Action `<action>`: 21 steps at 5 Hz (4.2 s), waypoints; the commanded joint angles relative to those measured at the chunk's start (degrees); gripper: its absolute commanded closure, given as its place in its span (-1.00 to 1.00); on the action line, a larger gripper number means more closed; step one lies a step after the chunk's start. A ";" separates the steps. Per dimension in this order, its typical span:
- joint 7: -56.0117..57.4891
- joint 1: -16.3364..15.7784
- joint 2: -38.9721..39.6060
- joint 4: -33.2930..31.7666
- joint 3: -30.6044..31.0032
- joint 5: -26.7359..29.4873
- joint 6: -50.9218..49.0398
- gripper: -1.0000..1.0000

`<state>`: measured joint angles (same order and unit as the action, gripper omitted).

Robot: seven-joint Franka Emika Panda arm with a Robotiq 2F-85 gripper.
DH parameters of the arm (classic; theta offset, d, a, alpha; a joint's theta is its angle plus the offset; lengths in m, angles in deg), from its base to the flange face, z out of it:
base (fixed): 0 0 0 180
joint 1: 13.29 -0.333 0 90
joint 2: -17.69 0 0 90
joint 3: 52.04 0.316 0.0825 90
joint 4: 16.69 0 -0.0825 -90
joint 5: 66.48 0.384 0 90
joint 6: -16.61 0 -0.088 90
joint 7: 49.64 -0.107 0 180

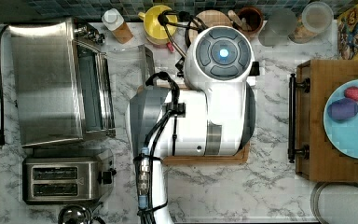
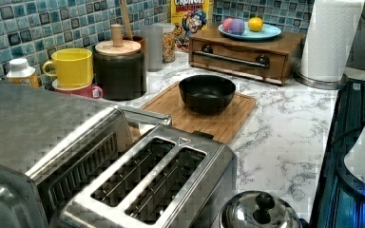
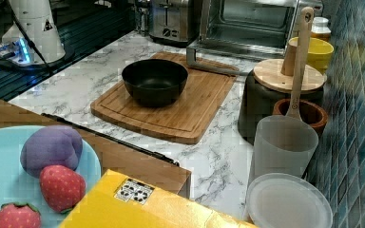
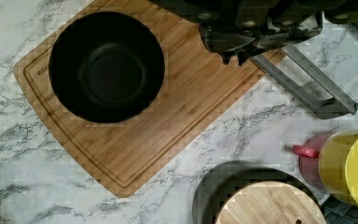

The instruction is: Pick up the bowl.

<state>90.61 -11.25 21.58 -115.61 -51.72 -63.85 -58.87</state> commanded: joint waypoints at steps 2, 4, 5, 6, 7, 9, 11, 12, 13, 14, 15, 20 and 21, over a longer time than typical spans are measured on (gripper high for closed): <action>2.91 1.35 -3.37 -5.46 -0.73 0.52 3.49 1.00; 4.06 3.10 -10.82 -20.97 -3.82 -1.40 11.58 1.00; 5.23 4.53 -12.81 -24.26 -4.54 -0.73 12.23 1.00; 4.35 4.81 -13.12 -26.53 -6.39 -1.75 12.68 1.00; 4.47 5.11 -14.17 -29.91 -7.45 -4.00 14.89 0.79; 10.43 7.66 -12.64 -35.91 -7.98 -5.67 19.09 0.00; 20.33 8.82 -12.95 -42.84 -10.15 -3.31 26.09 0.00; 23.33 9.61 -13.05 -44.02 -10.46 -3.55 28.96 0.00; 24.84 10.27 -11.21 -45.05 -10.87 -3.04 30.53 0.00; 23.03 9.90 -10.21 -47.98 -11.25 -2.49 36.08 0.00; 27.58 8.58 -7.65 -47.97 -11.73 1.68 37.71 0.00; 28.16 7.58 -2.37 -48.22 -8.11 5.80 46.40 0.00; 23.90 8.47 -2.76 -47.55 -7.53 3.63 45.89 1.00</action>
<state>118.45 -2.72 20.37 -164.63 -59.14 -60.08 -12.29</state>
